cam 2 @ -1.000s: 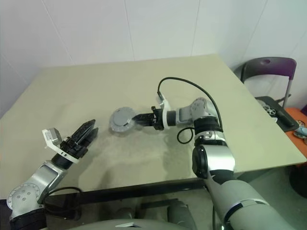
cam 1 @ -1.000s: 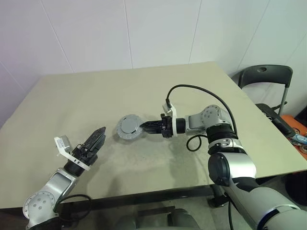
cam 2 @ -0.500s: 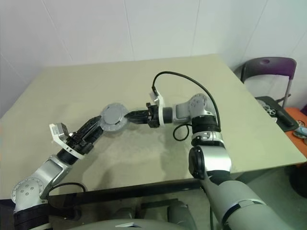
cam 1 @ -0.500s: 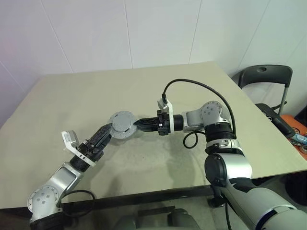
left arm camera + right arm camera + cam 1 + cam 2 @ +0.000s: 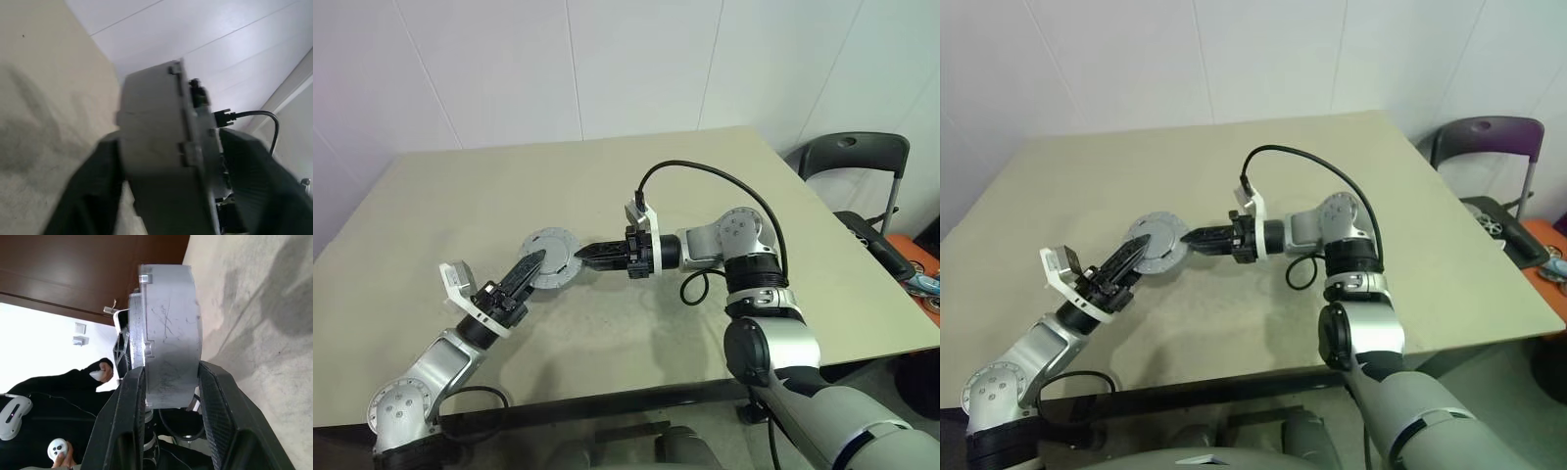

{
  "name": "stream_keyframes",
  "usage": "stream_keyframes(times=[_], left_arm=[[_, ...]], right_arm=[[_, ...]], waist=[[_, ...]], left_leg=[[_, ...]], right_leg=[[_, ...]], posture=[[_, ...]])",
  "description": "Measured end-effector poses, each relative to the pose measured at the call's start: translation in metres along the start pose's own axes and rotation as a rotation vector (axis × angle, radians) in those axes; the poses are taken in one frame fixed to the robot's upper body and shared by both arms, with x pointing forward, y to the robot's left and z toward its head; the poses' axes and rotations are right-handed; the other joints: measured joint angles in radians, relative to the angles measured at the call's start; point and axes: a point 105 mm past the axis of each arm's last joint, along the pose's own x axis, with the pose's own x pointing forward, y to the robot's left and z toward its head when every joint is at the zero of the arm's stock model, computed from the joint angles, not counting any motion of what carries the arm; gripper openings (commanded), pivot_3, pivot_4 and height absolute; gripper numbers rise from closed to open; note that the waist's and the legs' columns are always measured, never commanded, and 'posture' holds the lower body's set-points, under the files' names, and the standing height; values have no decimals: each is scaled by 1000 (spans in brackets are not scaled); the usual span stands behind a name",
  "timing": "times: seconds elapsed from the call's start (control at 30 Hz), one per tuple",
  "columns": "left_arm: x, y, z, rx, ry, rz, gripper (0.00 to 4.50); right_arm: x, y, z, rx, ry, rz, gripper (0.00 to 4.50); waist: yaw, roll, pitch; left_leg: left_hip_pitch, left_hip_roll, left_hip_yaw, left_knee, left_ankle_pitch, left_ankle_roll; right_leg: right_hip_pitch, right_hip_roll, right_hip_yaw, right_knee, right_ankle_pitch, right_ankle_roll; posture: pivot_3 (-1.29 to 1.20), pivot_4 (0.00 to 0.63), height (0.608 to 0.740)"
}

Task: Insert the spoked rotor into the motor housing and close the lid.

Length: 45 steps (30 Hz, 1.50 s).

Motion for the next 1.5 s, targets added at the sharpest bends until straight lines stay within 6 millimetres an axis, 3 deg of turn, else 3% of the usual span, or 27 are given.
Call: stream_keyframes(times=[0.4,0.73,0.9,1.07,1.3,1.5], left_arm=[[-6,3,-3,-26,9,23,2275],[-16,5,-13,10,69,87,2105],[-26,5,-10,22,43,115,2105],[-45,8,16,55,-100,182,2105],[-71,6,45,79,-289,260,2105],[-79,3,62,88,-408,290,2105]], right_arm=[[2,-6,-6,-59,12,-32,1223],[3,-18,-9,-87,28,-116,4442],[-1,-21,-6,-113,18,-137,4500],[-6,-15,-3,-249,43,-165,4500],[-8,-13,-3,-506,100,-201,4500],[-7,-16,-9,-865,150,-190,4500]], waist=[[0,0,0],[0,0,0],[0,0,0],[0,0,0],[3,0,0],[8,-2,0]], left_leg=[[0,0,0,0,0,0],[0,0,0,0,0,0],[0,0,0,0,0,0],[0,0,0,0,0,0],[0,0,0,0,0,0],[0,0,0,0,0,0]], right_leg=[[0,0,0,0,0,0],[0,0,0,0,0,0],[0,0,0,0,0,0],[0,0,0,0,0,0],[0,-1,0,-2,0,0],[1,-1,0,-2,0,0]], posture=[[0,0,740],[0,0,740],[0,0,740],[0,0,740],[0,0,740],[0,0,740]])
